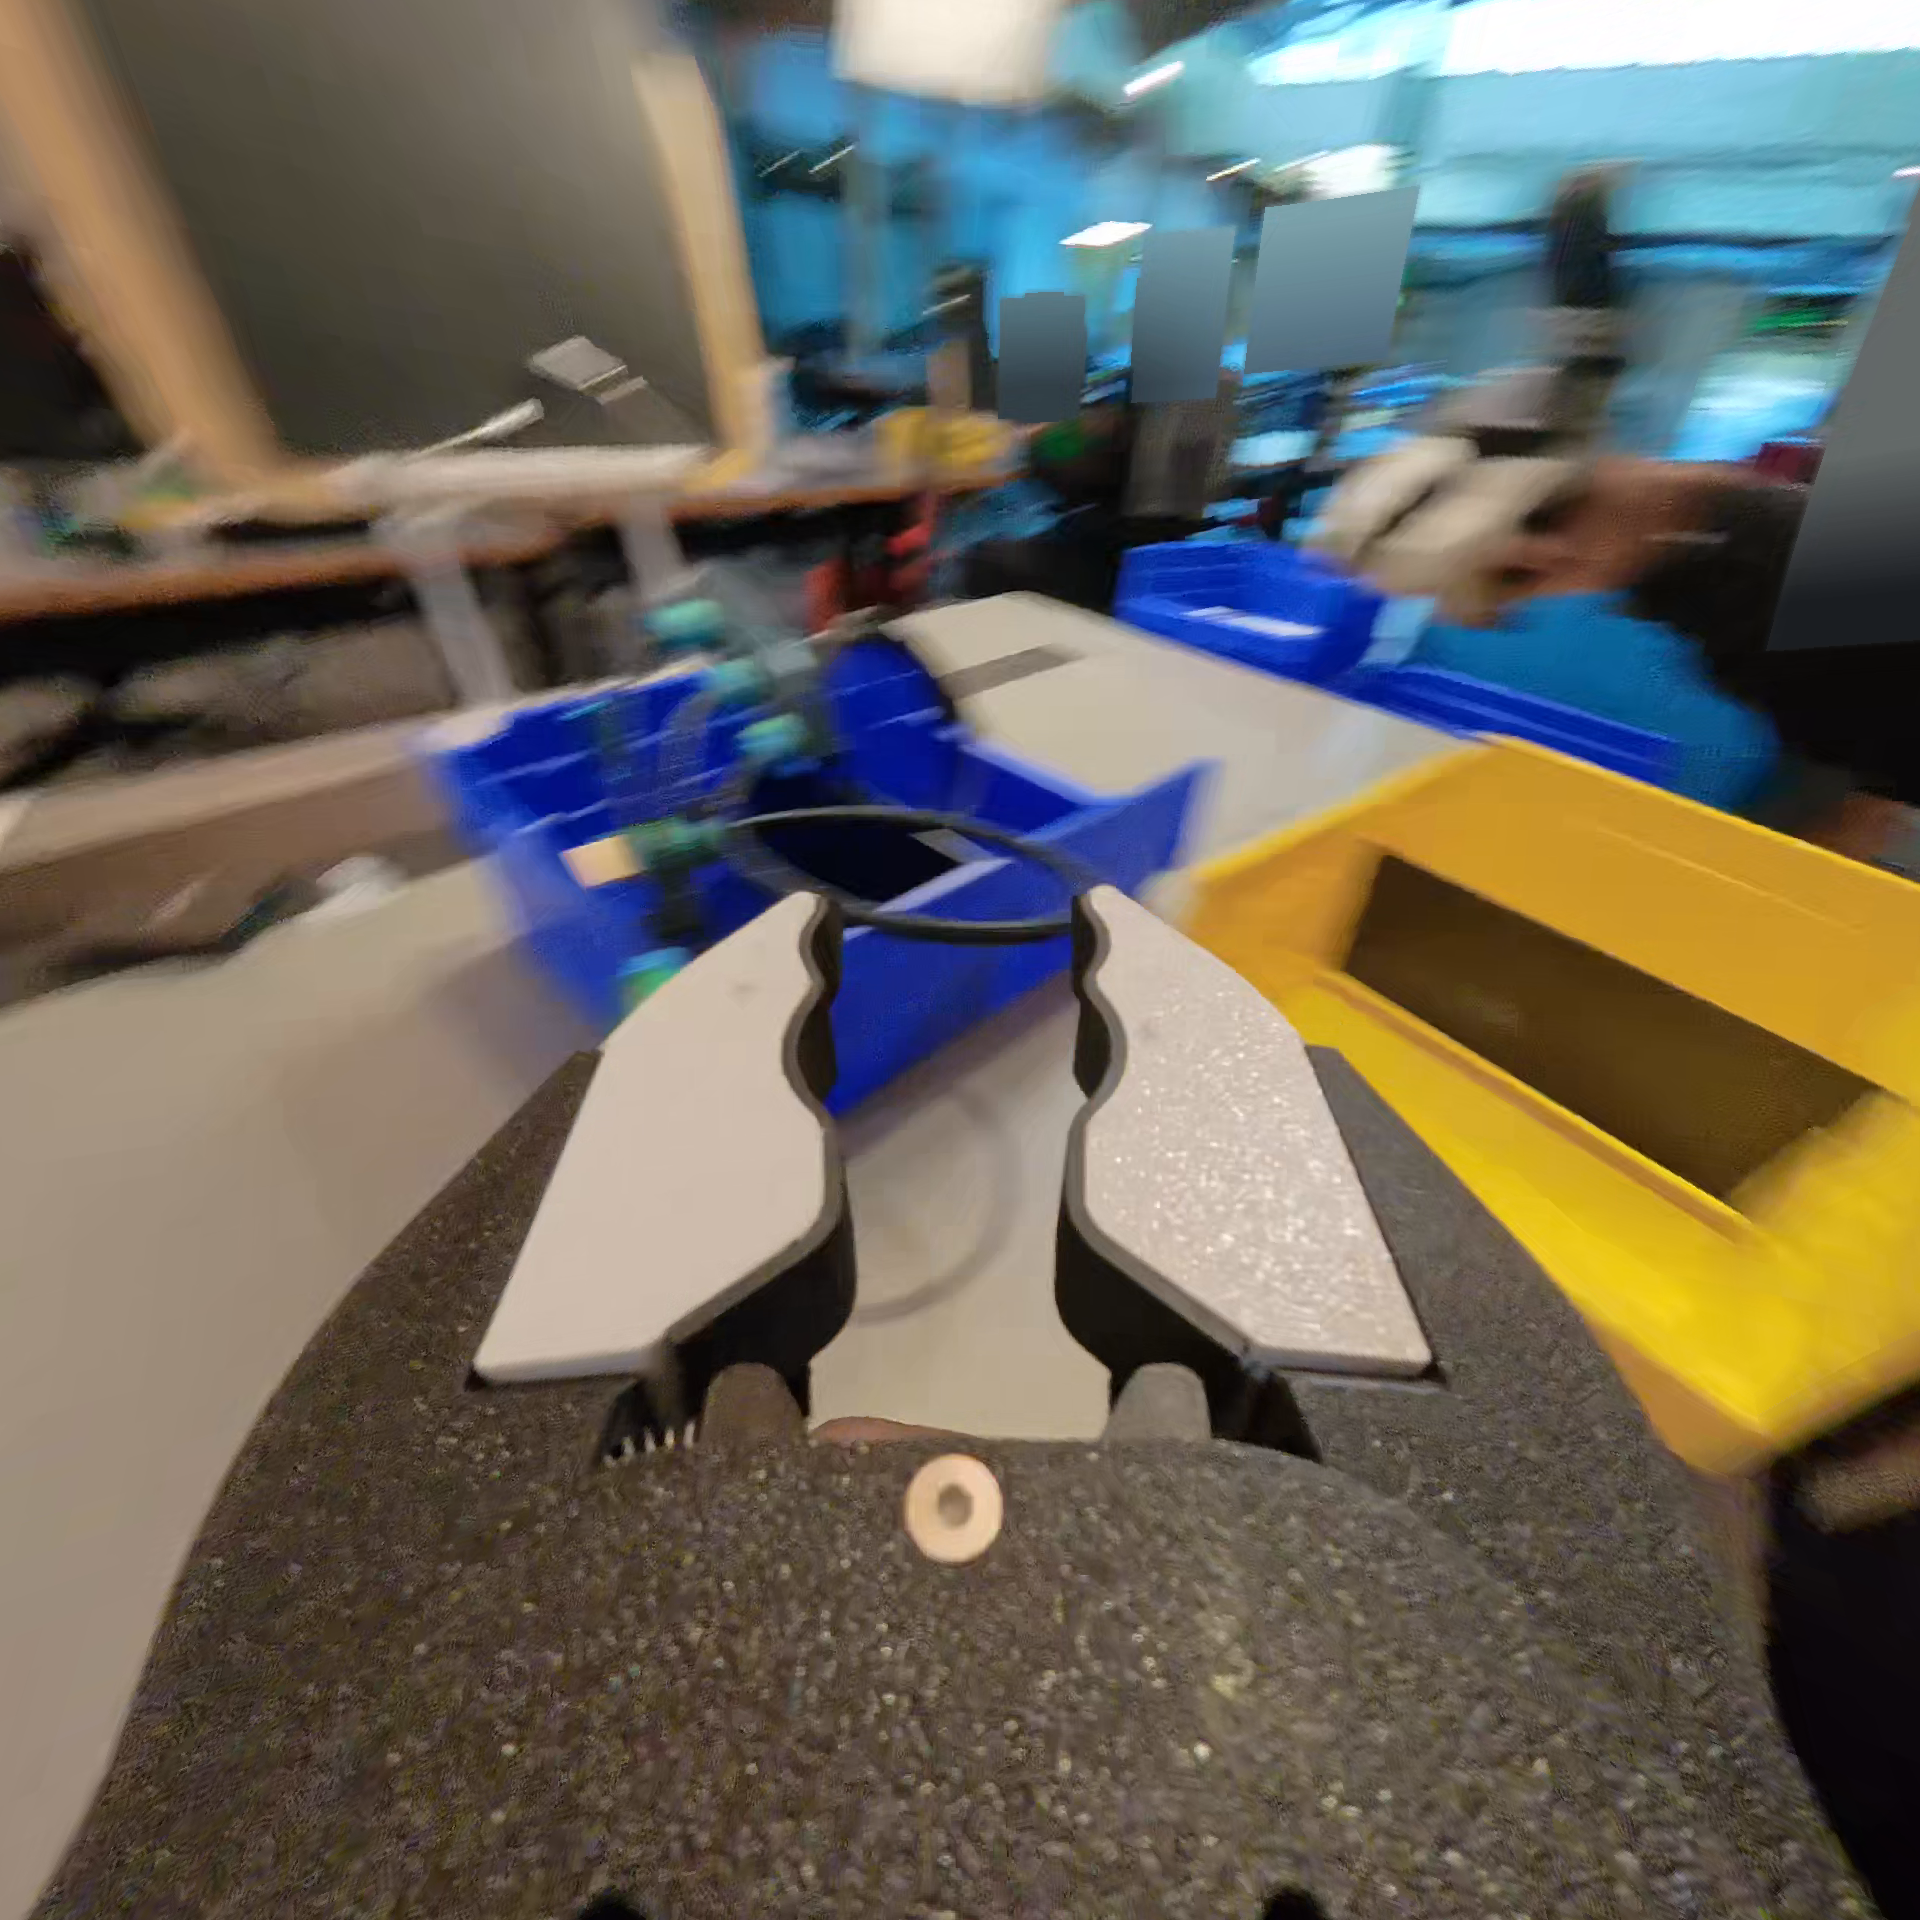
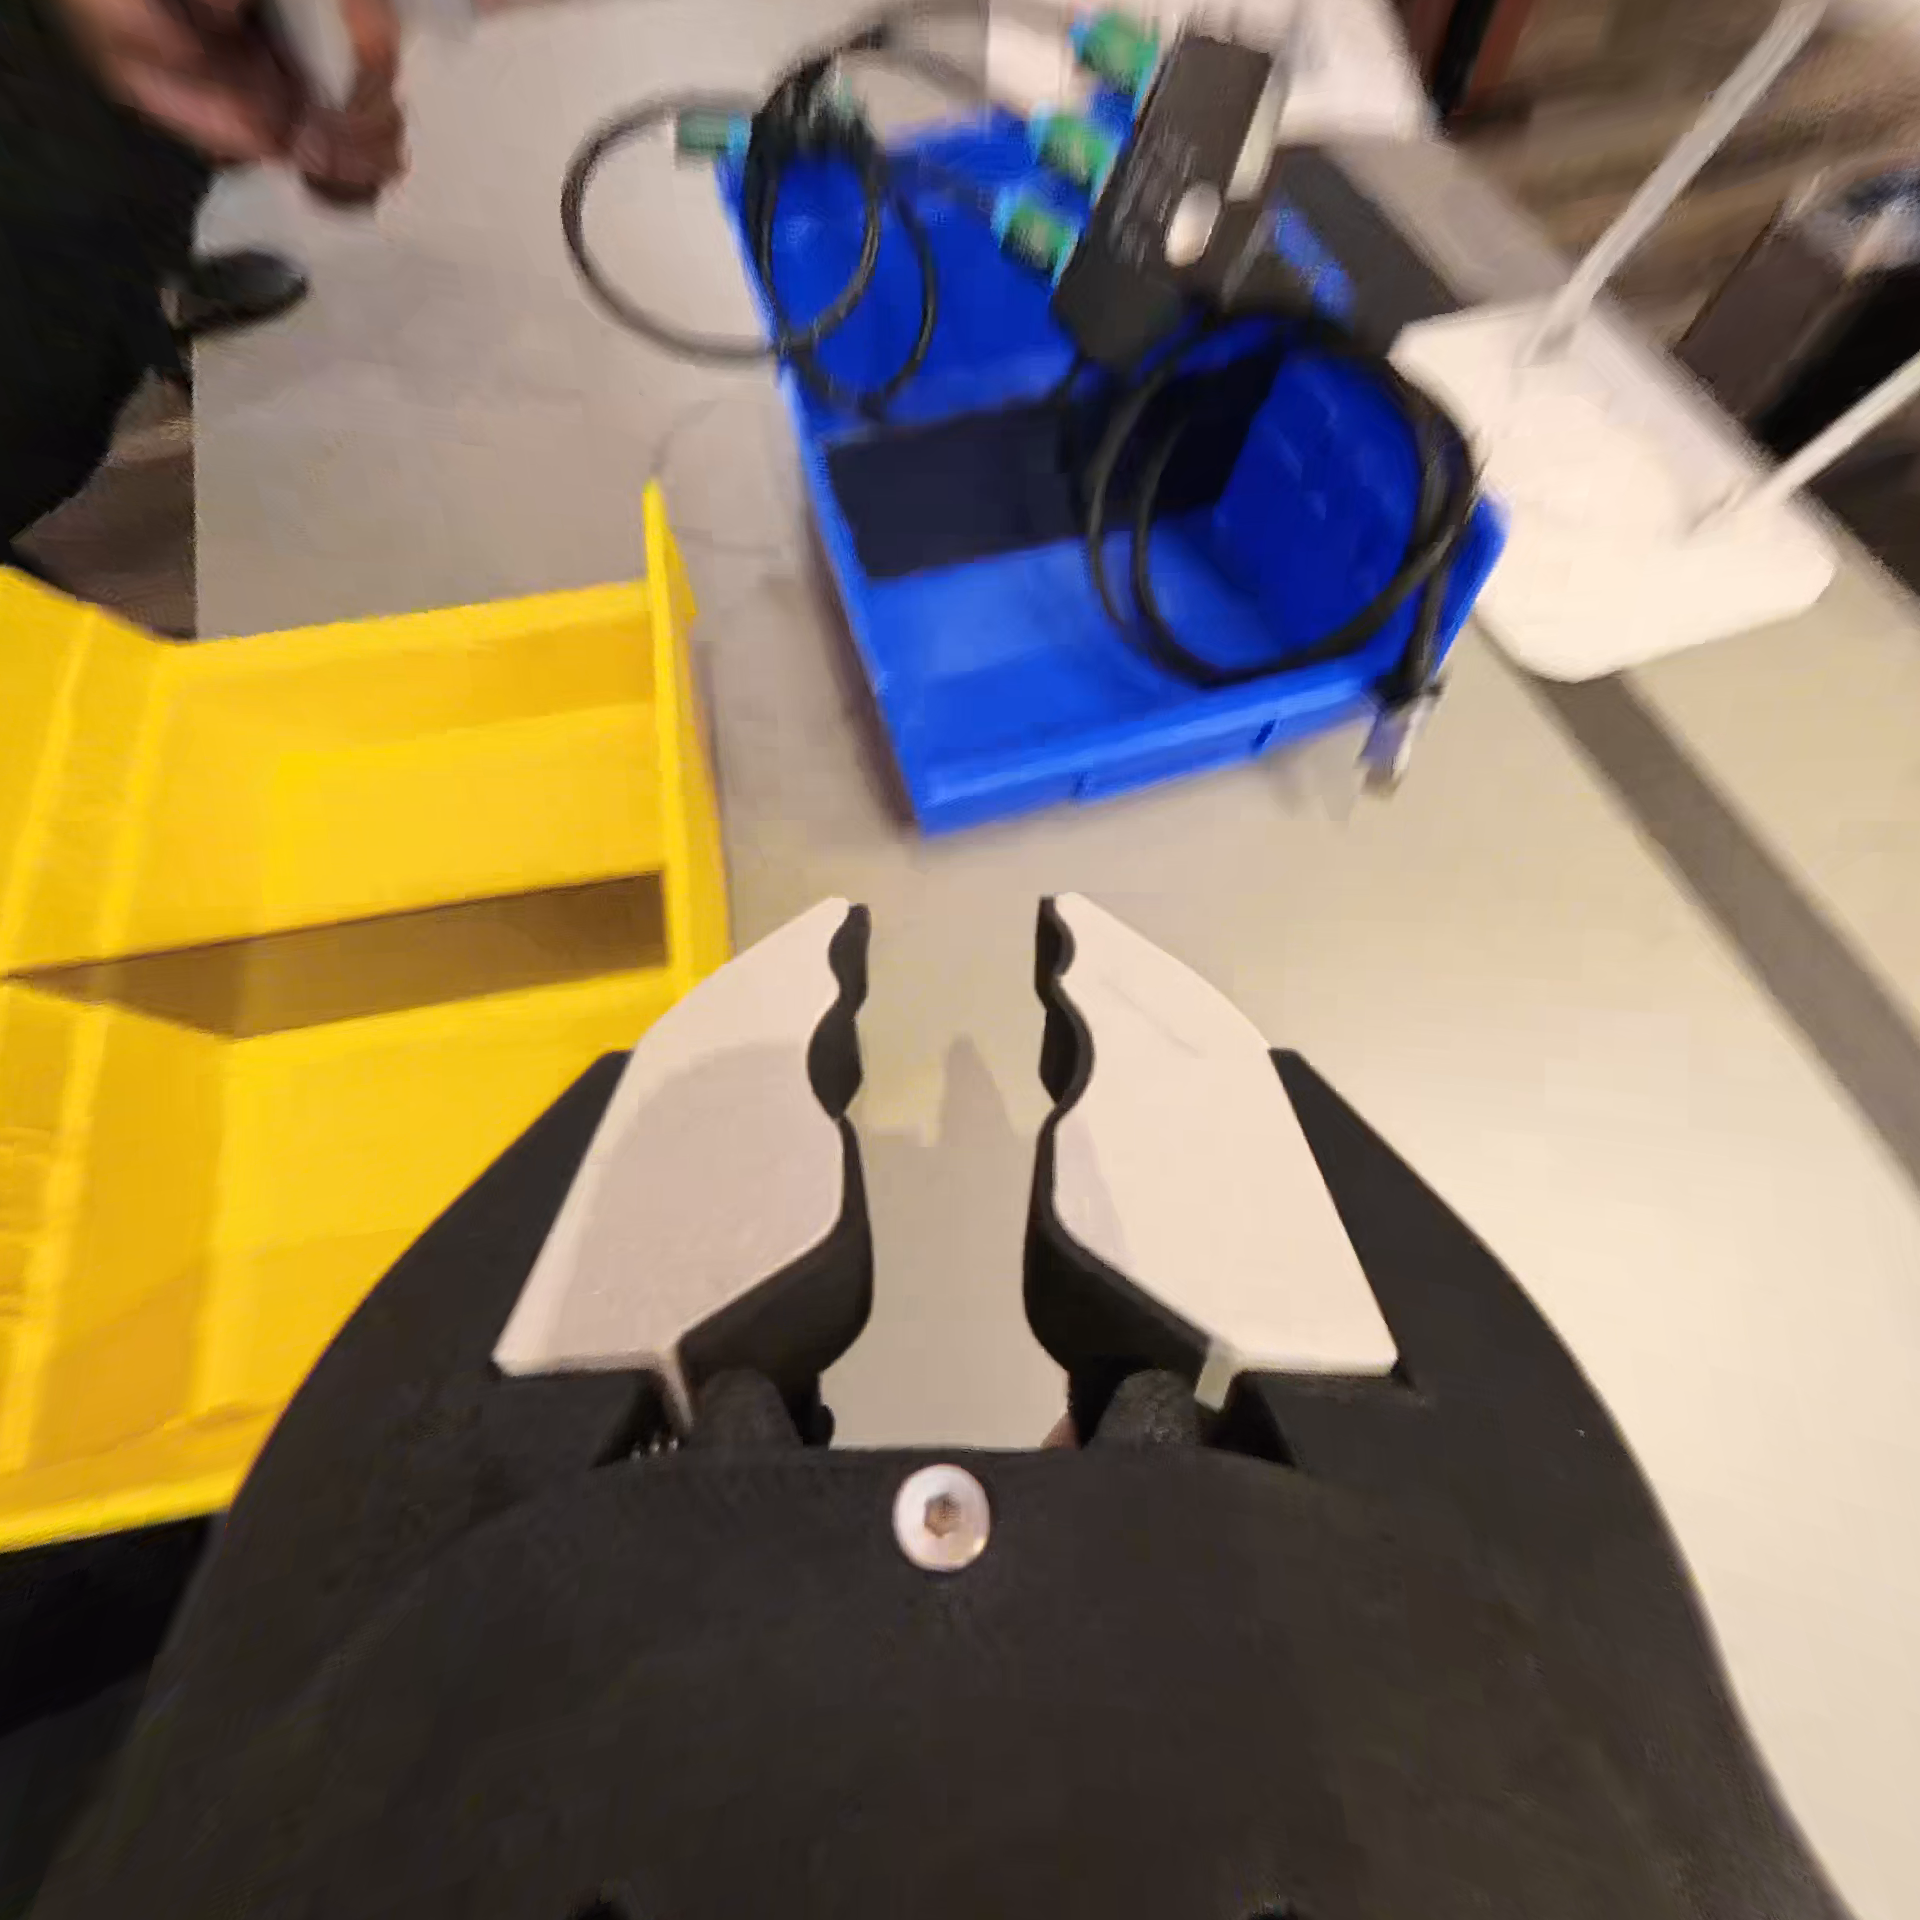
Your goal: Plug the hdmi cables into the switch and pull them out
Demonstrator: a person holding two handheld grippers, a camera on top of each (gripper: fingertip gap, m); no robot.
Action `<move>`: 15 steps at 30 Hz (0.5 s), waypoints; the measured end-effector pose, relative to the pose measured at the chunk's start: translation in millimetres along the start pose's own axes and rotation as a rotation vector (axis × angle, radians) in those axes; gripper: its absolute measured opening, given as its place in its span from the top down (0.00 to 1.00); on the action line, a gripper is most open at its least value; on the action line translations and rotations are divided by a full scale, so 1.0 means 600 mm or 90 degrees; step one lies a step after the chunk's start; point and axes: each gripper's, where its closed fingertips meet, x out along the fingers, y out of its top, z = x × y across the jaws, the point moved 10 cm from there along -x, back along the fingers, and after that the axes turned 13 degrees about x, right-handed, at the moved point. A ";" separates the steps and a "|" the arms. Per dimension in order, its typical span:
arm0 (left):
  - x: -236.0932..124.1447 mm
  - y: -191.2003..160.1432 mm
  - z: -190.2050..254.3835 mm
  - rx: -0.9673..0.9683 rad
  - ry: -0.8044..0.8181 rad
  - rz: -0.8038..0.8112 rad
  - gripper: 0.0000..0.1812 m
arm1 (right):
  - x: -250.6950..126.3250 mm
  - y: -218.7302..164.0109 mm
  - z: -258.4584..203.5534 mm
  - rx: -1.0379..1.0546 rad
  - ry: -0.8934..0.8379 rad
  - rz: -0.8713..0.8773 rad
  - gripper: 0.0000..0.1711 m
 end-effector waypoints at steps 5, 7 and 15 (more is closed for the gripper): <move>0.076 -0.036 -0.200 -0.187 0.114 -0.192 0.76 | -0.037 -0.067 -0.052 0.097 0.002 -0.168 0.70; 0.121 -0.058 -0.260 -0.272 0.071 -0.234 0.76 | -0.049 -0.087 -0.059 0.162 0.007 -0.210 0.66; 0.263 -0.065 -0.293 -0.286 -0.088 -0.380 0.70 | -0.038 -0.154 -0.076 0.344 0.043 -0.245 0.56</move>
